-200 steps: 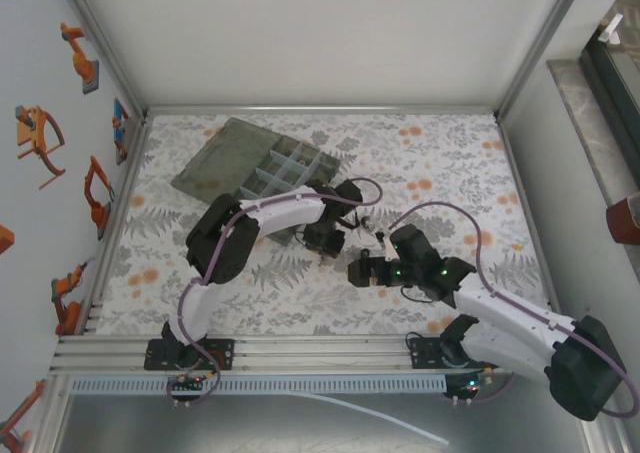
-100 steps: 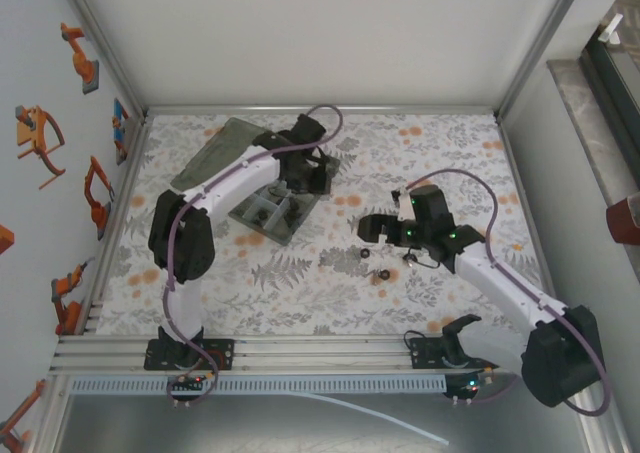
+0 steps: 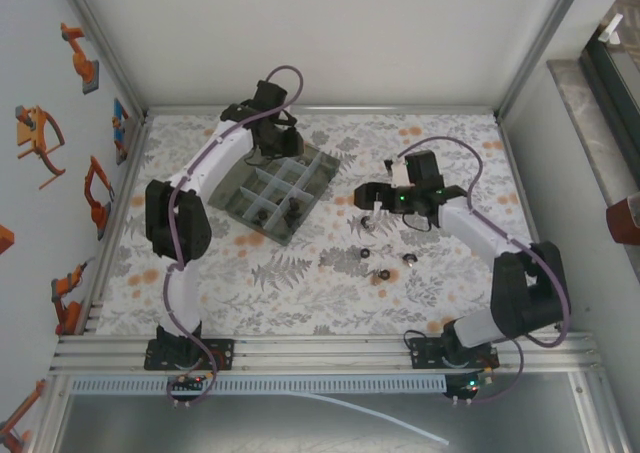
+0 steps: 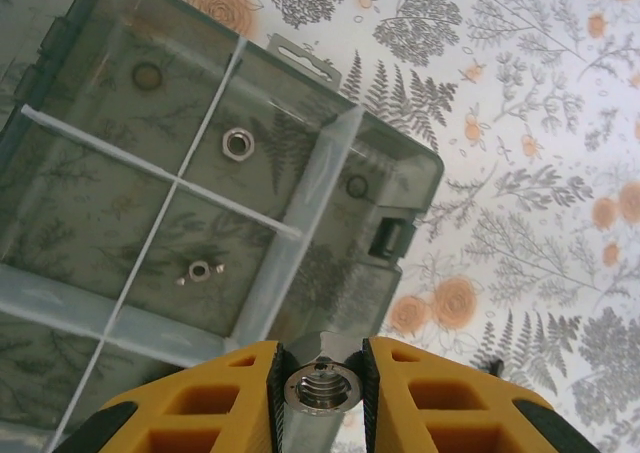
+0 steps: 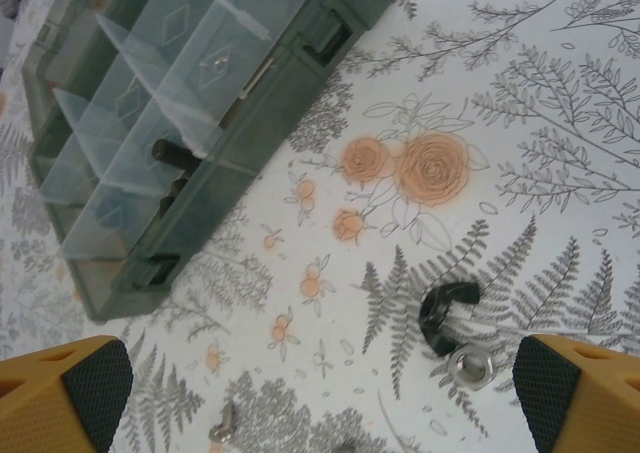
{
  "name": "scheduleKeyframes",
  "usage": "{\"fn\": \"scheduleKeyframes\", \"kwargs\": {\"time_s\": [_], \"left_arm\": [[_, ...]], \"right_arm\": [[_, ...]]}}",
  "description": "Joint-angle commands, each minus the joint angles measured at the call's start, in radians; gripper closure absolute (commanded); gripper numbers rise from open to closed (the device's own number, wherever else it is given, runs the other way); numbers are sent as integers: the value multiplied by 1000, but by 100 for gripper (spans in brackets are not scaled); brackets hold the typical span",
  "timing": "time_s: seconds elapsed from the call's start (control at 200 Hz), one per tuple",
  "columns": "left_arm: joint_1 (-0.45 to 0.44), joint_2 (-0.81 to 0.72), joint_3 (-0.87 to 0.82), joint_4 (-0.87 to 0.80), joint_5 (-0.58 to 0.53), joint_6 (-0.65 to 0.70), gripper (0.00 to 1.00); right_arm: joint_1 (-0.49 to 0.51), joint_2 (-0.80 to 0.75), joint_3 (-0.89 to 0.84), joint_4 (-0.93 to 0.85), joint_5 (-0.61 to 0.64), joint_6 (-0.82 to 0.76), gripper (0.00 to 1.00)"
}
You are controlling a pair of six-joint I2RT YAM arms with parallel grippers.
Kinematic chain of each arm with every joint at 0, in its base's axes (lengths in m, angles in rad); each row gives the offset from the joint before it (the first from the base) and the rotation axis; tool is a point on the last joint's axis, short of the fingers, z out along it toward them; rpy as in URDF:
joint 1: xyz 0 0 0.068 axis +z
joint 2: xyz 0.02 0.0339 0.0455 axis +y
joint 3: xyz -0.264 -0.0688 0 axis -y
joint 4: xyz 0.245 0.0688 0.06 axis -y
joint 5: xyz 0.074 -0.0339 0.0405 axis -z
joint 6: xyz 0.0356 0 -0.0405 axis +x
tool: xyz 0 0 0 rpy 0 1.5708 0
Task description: Sort the screws and nuts into containers
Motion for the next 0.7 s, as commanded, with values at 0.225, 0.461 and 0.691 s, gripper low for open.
{"fn": "scheduleKeyframes", "kwargs": {"time_s": [0.225,0.461,0.691], "left_arm": [[9,253,247,65,-14,111,79],[12,301,260,73,-44,149,78],[12,350,286,77,-97,206,78]], "right_arm": [[-24,143,77,81,-69,-26,1],[-39,193,97,100,-53,-23,1],[-40,228,87,241,-1,54,2]]}}
